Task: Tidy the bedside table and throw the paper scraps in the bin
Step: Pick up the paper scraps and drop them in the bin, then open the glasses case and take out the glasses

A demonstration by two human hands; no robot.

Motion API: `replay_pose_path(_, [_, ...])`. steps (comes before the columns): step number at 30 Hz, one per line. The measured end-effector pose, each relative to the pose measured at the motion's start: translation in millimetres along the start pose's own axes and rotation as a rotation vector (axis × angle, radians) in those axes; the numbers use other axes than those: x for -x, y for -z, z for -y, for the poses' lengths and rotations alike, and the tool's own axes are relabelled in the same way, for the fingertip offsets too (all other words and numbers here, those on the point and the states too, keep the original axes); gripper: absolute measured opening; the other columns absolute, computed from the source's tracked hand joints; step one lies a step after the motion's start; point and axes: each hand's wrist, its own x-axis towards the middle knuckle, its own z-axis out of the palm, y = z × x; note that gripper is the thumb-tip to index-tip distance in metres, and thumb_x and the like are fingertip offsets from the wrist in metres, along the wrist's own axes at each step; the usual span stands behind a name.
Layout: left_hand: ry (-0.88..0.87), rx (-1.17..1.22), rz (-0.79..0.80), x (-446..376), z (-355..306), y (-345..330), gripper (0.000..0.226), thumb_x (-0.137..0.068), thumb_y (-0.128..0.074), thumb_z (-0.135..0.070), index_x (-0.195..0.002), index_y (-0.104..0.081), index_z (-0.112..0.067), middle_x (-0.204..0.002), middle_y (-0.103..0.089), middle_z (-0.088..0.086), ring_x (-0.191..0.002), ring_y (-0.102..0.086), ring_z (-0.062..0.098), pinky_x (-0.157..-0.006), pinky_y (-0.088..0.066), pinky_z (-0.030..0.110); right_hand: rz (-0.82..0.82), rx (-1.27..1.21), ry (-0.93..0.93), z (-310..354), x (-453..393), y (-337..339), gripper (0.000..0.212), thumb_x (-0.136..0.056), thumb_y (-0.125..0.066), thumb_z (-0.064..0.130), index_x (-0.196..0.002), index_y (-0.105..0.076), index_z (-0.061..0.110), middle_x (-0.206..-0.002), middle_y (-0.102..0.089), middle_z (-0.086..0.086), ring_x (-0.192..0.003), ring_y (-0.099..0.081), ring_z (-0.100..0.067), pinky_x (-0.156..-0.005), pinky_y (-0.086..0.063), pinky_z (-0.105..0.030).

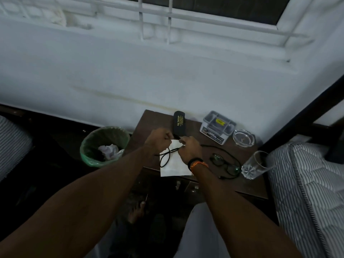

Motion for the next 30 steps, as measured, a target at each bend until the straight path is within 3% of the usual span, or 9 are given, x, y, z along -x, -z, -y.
replay_pose_path(5, [0.011,0.004,0.001,-24.0,-4.4,-7.3,0.013,-0.086,-0.059,-0.003,-0.088,-0.070,-0.010,-0.084,-0.074,0.011,-0.062,-0.065,0.012,-0.061,-0.056,0.024,-0.049,0.000,-0.059,-36.1,-7.5,13.4,0.035,-0.080,-0.058,0.004,-0.113,-0.069,0.011,-0.118,-0.063,-0.012,-0.111,-0.058,-0.032,-0.091,-0.047,-0.037])
replay_pose_path(10, [0.019,-0.064,-0.076,-49.7,8.5,-17.4,0.009,-0.086,-0.065,-0.016,-0.090,-0.067,-0.008,-0.086,-0.069,0.004,-0.084,-0.068,0.023,-0.068,-0.051,0.028,-0.090,-0.001,-0.088,-56.3,-16.6,9.8,0.033,-0.082,-0.053,0.000,-0.109,-0.070,0.009,-0.114,-0.065,-0.012,-0.107,-0.060,-0.031,-0.089,-0.046,-0.035])
replay_pose_path(13, [-0.019,-0.201,-0.103,-71.5,12.7,-30.4,0.045,-0.083,-0.070,-0.044,-0.111,-0.058,-0.010,-0.109,-0.061,0.008,-0.104,-0.057,0.025,-0.077,-0.047,0.033,-0.165,-0.064,-0.104,-58.7,-21.9,-0.4,0.032,-0.082,-0.053,-0.002,-0.106,-0.071,0.008,-0.109,-0.067,-0.012,-0.102,-0.062,-0.031,-0.088,-0.048,-0.037])
replay_pose_path(15, [0.003,-0.217,-0.085,-83.9,10.8,-40.7,0.079,-0.073,-0.071,-0.062,-0.128,-0.046,-0.012,-0.126,-0.052,0.011,-0.118,-0.049,0.029,-0.091,-0.050,0.044,-0.219,-0.096,-0.096,-58.8,-25.6,-7.1,0.030,-0.084,-0.053,-0.001,-0.104,-0.072,0.008,-0.107,-0.068,-0.012,-0.099,-0.063,-0.030,-0.086,-0.050,-0.038])
replay_pose_path(18, [0.053,-0.231,-0.102,-96.8,4.7,-56.9,0.109,-0.061,-0.072,-0.074,-0.141,-0.033,-0.013,-0.139,-0.042,0.014,-0.128,-0.041,0.034,-0.099,-0.046,0.053,-0.276,-0.143,-0.091,-59.2,-32.8,-12.0,0.026,-0.087,-0.054,0.001,-0.104,-0.072,0.010,-0.106,-0.069,-0.009,-0.097,-0.064,-0.027,-0.085,-0.052,-0.038])
replay_pose_path(24, [0.093,-0.266,-0.177,-108.2,4.8,-69.5,0.083,-0.068,-0.078,-0.038,-0.135,-0.037,-0.011,-0.130,-0.044,0.014,-0.117,-0.048,0.036,-0.085,-0.051,0.049,-0.294,-0.255,-0.079,-56.6,-55.2,-9.4,0.022,-0.090,-0.057,0.007,-0.106,-0.071,0.011,-0.107,-0.071,-0.006,-0.101,-0.065,-0.021,-0.088,-0.052,-0.031])
replay_pose_path(30, [0.018,-0.066,-0.286,-106.5,16.8,-65.5,0.050,-0.076,-0.070,-0.047,-0.108,-0.051,-0.013,-0.107,-0.055,0.009,-0.096,-0.055,0.026,-0.077,-0.051,0.039,-0.213,-0.282,-0.109,-51.3,-73.1,-13.7,0.023,-0.088,-0.061,0.010,-0.109,-0.071,0.012,-0.109,-0.070,-0.004,-0.102,-0.064,-0.018,-0.092,-0.051,-0.031])
